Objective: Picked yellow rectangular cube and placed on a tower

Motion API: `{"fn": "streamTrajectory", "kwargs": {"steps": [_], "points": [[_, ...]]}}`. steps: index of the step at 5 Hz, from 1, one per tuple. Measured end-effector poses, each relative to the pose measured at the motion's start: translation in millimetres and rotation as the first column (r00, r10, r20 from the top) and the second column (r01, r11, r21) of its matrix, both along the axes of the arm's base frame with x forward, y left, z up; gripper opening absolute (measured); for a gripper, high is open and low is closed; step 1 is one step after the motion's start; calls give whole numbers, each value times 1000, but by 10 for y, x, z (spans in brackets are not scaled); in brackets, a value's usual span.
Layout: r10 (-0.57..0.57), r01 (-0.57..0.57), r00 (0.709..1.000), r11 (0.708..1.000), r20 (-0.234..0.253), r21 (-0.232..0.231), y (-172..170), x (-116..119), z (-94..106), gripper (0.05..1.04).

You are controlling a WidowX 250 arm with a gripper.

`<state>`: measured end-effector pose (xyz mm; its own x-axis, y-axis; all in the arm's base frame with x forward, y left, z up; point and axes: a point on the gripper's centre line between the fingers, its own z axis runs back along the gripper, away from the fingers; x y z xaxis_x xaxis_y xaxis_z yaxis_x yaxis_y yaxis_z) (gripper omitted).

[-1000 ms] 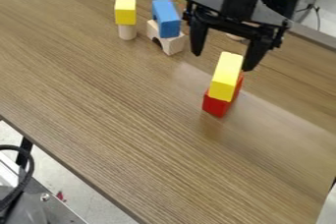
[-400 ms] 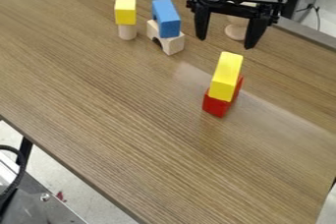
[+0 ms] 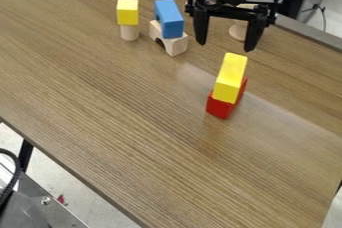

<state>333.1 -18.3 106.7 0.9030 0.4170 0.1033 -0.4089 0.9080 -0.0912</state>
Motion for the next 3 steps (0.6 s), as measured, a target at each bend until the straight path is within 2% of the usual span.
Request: {"fn": "streamTrajectory", "kwargs": {"steps": [1, 3], "points": [[-3, 3, 1000, 1000, -1, -20, 7, -2, -2, 1000], [-27, 27, 1000, 999, -2, -27, -58, -22, -37, 1000]]}}
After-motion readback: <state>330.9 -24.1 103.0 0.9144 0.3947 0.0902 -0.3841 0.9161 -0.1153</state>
